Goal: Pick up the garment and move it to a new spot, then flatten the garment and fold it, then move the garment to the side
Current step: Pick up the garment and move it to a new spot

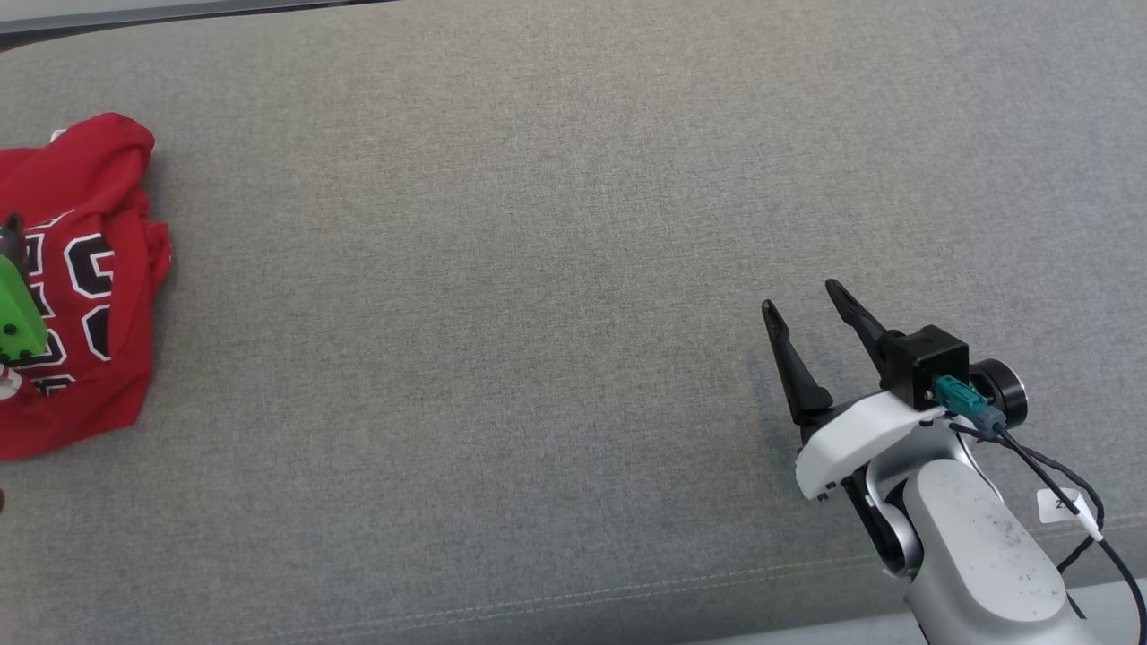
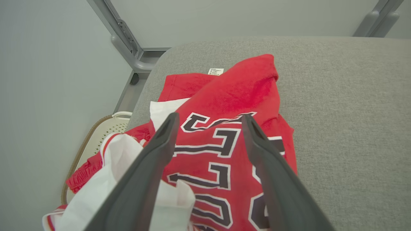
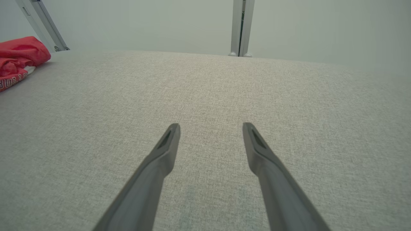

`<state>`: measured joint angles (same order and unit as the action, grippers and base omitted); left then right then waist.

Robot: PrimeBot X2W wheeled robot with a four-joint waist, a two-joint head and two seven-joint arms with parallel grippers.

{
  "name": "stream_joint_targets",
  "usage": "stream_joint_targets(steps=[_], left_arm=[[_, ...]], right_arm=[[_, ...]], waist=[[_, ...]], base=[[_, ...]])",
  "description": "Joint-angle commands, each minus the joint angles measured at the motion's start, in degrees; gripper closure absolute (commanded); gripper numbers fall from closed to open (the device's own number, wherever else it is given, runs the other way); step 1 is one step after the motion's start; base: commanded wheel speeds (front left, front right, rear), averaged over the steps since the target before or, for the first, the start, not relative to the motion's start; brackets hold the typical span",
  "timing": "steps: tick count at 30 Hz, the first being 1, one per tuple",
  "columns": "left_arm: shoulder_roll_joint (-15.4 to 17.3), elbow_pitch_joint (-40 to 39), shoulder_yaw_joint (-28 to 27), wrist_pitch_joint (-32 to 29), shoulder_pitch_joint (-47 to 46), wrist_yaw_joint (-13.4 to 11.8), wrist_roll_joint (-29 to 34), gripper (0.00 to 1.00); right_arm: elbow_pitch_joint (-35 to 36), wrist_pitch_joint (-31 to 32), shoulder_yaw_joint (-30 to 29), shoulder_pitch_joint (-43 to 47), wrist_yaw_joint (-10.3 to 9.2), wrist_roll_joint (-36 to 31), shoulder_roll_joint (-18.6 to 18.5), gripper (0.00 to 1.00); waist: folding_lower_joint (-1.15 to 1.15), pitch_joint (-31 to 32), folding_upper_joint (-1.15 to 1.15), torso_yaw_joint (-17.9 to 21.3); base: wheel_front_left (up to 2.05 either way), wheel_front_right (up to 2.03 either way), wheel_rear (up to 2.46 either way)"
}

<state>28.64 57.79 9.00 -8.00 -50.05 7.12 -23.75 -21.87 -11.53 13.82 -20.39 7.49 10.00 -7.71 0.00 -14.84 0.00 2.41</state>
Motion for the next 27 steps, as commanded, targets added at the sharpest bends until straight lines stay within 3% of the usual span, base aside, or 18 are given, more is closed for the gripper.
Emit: stream_joint_targets(steps=[1, 15, 16, 18, 27], left_arm=[[0.9, 0.3, 0.1, -0.2, -1.3, 0.2, -0.3, 0.00], [2.0, 5.4, 5.7, -13.6, -1.9, 0.3, -4.5, 0.00], [2.3, 5.3, 6.0, -13.5, -1.8, 0.3, -4.6, 0.13], [2.7, 5.0, 6.7, -12.8, -1.7, 0.3, -4.7, 1.00], [3.0, 4.7, 9.1, -11.5, -0.7, 0.3, -6.6, 1.00]], right_arm=[[0.0, -0.3, 0.1, -0.9, 0.00, 0.3, 0.0, 0.00], [-1.1, -1.0, 0.0, -1.4, 0.00, 0.4, 0.6, 0.00], [-1.1, -1.1, 0.0, -1.5, 0.00, 0.4, 0.6, 0.00], [-1.2, -1.1, 0.0, -1.7, 0.00, 0.2, 0.6, 0.00], [-1.4, -1.0, -0.4, -2.1, 0.00, -0.5, 0.3, 0.00]], waist=[[0.00, -0.5, 0.00, 0.6], [0.00, -1.4, 0.00, 2.9], [0.00, -1.4, 0.00, 3.0], [0.00, -1.6, 0.00, 3.1], [0.00, -1.9, 0.00, 2.8]], base=[[0.00, 0.00, 0.00], [0.00, 0.00, 0.00], [0.00, 0.00, 0.00], [0.00, 0.00, 0.00], [0.00, 0.00, 0.00]])
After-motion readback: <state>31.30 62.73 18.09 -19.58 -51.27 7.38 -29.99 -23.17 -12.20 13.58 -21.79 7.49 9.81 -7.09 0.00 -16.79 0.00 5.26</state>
